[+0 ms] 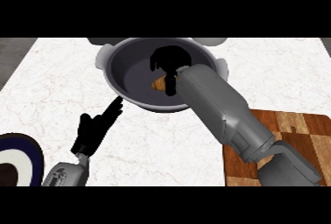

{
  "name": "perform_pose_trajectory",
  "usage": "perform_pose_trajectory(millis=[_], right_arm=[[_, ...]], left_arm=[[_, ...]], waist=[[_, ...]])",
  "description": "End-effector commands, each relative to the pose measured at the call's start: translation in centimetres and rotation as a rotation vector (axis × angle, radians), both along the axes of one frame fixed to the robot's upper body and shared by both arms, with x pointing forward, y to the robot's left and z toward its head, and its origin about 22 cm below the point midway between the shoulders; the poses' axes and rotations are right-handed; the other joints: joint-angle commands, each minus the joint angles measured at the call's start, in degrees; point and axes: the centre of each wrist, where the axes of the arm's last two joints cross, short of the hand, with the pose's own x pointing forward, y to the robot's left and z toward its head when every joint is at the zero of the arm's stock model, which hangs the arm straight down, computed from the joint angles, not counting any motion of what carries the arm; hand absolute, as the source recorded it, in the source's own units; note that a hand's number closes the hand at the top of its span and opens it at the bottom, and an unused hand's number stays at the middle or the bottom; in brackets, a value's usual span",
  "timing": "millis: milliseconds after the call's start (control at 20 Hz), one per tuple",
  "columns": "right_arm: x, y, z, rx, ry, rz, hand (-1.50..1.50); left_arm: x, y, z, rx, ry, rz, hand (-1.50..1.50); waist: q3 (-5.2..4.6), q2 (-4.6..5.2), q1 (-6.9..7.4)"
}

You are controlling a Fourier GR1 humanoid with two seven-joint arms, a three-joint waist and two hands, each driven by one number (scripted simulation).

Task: Pick the croissant from the cutting board and place it in the pot

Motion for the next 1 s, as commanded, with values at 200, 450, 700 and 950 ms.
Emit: perform_pose_trajectory(millis=[200, 450, 700, 950], right_arm=[[0.1, -0.9, 1.9, 0.658, -0.035, -0.082, -1.5], [0.9, -1.4, 4.3, 0.931, -0.099, -0.229, -1.5], [2.1, -3.6, 4.6, 1.114, -0.188, -0.331, -1.5], [3.4, -8.6, 3.6, 1.23, -0.196, -0.341, -1.5]], left_arm=[[0.1, -0.4, 0.4, -0.01, 0.003, -0.021, 0.0], [-0.3, 0.1, -0.3, -0.005, 0.0, 0.012, 0.0], [0.1, 2.0, -0.5, 0.007, -0.01, 0.04, 0.0], [-0.5, 2.4, -0.5, -0.005, -0.002, 0.049, 0.0]], waist=[[0.15, 0.15, 1.25], [0.06, -0.27, -0.85], [0.03, 0.02, -2.24], [0.05, -0.26, -2.68]])
